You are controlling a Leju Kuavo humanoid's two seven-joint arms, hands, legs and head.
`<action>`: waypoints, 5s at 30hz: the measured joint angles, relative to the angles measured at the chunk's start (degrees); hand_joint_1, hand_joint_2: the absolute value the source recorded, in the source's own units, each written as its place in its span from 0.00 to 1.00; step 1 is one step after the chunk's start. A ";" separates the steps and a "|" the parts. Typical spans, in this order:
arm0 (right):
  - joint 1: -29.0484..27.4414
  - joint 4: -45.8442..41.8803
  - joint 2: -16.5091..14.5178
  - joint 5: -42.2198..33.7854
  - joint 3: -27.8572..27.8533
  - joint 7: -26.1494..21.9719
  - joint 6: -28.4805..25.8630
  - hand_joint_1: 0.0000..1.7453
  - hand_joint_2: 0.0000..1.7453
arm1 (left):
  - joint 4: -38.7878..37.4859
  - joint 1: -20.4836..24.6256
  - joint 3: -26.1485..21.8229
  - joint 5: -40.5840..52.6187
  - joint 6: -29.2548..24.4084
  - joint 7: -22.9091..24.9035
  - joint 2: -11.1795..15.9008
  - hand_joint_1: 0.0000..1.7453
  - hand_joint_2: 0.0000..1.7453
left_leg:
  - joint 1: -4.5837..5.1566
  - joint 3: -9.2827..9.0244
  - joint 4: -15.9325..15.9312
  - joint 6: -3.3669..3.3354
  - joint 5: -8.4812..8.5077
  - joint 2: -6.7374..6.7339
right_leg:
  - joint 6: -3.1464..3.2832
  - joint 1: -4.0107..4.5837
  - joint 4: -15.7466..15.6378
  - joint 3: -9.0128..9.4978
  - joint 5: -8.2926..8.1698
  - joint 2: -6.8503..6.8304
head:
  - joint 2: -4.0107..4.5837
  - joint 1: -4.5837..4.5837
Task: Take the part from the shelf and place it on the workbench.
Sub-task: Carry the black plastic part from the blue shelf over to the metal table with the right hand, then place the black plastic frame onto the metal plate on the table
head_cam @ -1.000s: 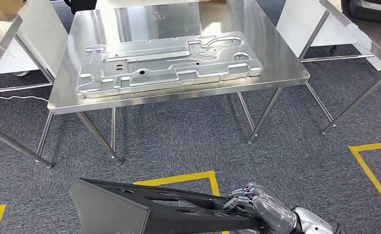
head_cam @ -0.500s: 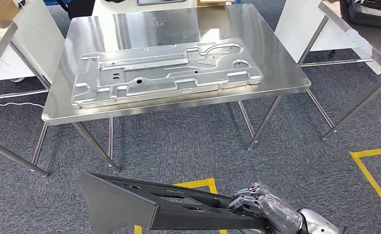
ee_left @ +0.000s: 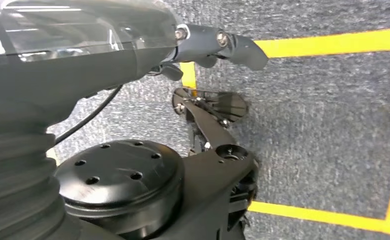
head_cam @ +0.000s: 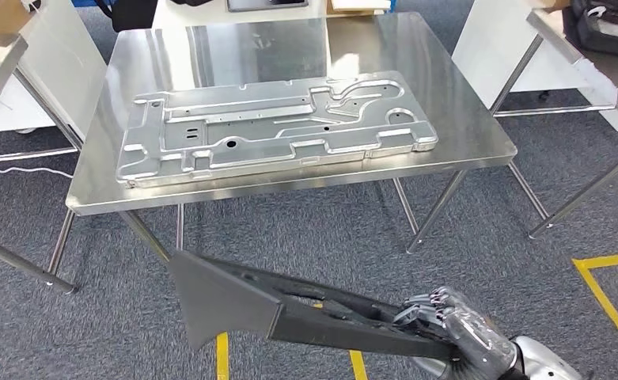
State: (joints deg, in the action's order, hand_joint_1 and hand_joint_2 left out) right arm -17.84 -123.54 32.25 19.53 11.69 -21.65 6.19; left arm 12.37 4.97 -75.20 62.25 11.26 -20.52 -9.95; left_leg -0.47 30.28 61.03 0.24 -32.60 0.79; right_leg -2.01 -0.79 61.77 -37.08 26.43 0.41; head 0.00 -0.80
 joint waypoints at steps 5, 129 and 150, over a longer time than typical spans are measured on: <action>-0.94 -0.19 1.12 0.33 -6.52 1.18 0.30 1.00 1.00 | 0.02 0.15 0.01 0.14 0.11 -0.09 0.00 0.00 1.00 | 0.23 0.50 2.23 1.16 -1.73 -0.25 | 1.41 -0.43 -1.23 1.57 1.35 0.00 | 0.00 0.07; 65.46 51.58 -30.50 48.21 39.07 21.07 0.48 1.00 1.00 | -0.33 2.35 4.38 4.39 1.16 1.49 0.72 0.00 1.00 | -0.27 7.27 -0.28 0.52 6.70 0.34 | 0.54 0.22 -3.46 5.10 2.93 0.24 | 0.00 0.19; 57.86 55.68 -29.75 45.16 38.14 22.30 -5.22 1.00 1.00 | -0.33 2.33 4.45 4.77 0.68 -1.38 0.72 0.00 1.00 | -0.42 7.15 -0.40 0.54 6.71 0.31 | 0.57 0.35 -3.41 5.12 2.96 0.25 | 0.00 0.19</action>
State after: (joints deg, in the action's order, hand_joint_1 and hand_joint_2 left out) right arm 40.02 -67.86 2.50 64.69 49.83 0.64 0.96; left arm 12.04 7.31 -70.75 67.01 11.93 -21.90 -9.22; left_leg -0.89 37.43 60.63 0.78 -25.88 1.10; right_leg -1.44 -0.44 58.35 -31.96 29.39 0.65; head 0.00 -0.61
